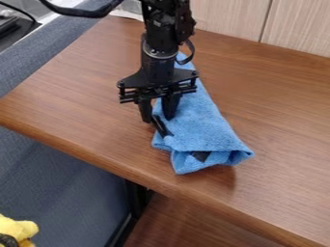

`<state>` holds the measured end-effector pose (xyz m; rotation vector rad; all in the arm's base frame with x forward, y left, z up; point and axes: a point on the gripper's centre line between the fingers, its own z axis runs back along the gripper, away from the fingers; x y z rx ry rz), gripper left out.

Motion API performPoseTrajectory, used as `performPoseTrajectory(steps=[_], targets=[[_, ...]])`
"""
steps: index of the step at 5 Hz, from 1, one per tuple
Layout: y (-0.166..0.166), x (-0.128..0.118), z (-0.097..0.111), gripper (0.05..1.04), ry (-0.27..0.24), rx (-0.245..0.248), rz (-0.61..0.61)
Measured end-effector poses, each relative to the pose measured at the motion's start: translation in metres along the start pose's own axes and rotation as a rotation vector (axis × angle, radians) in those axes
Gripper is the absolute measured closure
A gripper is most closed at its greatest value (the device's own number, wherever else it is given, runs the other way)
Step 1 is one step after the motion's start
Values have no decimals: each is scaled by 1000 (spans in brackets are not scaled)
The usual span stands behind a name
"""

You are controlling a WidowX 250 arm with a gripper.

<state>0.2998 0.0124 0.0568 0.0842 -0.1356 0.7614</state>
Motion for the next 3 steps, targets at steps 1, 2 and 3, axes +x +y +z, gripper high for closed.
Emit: performPoseTrajectory(steps=[1, 2, 3], targets=[[-2, -2, 1, 932, -9, 8, -13], [-3, -3, 1, 1023, -9, 7, -13], [-7, -6, 12, 1030, -25, -11, -12]])
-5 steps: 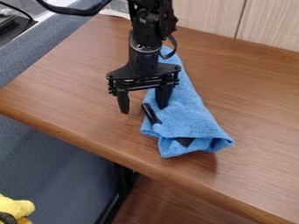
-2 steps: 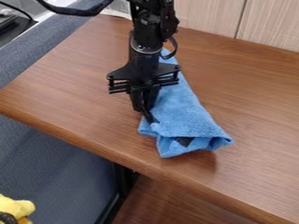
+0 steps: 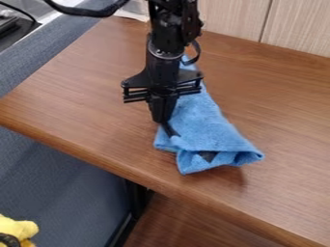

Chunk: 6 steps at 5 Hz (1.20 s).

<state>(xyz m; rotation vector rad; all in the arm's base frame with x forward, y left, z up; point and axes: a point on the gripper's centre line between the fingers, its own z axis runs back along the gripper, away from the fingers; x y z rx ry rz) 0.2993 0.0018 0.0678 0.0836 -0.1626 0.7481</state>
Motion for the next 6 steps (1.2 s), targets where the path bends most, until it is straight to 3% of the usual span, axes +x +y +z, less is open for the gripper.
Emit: performPoseTrajectory(steps=[3, 4, 6], targets=[[-42, 8, 60, 1030, -72, -153, 28], [-68, 10, 64, 1030, -72, -174, 24], [-112, 16, 36, 1030, -47, -166, 64]])
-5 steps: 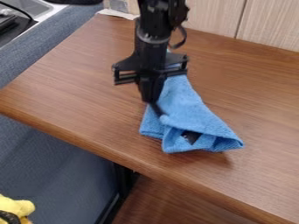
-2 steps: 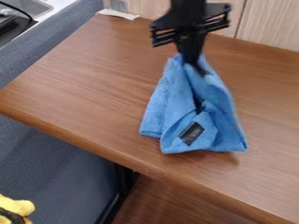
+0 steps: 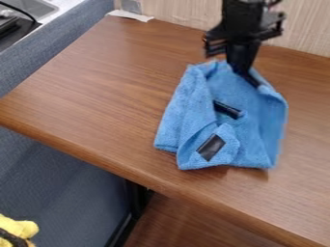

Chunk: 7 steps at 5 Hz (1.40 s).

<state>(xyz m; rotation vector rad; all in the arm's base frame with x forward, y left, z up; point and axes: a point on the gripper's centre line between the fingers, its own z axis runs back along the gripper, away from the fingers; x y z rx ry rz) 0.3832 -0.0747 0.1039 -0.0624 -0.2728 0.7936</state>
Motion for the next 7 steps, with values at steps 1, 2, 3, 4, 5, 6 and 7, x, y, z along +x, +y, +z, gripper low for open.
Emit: performPoseTrajectory(steps=[1, 2, 3, 4, 5, 6, 7], targets=[[-11, -1, -16, 1030, 1, -2, 11], [-10, -5, -33, 1030, 12, 20, 22], [-12, -8, -36, 1009, 41, 23, -5], [-15, -5, -30, 863, 40, 25, -19], [-12, -4, -30, 606, 33, 41, -14], [-9, -3, -30, 297, 28, 64, -5], [-9, -4, -29, 83, 33, 65, -1]])
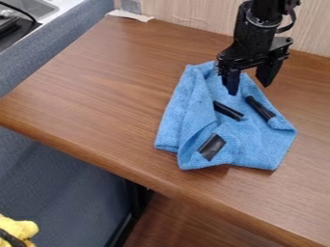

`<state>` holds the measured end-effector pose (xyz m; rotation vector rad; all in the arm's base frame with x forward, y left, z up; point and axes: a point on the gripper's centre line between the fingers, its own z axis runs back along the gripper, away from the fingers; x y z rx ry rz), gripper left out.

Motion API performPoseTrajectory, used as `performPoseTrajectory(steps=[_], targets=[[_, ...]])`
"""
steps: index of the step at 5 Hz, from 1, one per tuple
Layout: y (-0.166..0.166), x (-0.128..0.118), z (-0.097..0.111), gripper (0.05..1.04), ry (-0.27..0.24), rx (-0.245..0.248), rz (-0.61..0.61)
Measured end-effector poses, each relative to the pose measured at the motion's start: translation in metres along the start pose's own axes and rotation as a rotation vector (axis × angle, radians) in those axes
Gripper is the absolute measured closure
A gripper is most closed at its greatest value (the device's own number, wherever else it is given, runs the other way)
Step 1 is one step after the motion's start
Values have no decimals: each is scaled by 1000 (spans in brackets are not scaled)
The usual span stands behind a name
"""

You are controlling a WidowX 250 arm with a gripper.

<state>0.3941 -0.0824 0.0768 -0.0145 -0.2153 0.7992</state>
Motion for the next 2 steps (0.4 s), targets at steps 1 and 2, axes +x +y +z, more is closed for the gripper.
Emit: performPoseTrajectory(steps=[1, 2], targets=[[-2, 5, 22, 77, -34, -41, -6], [6, 14, 45, 83, -102, -44, -20]])
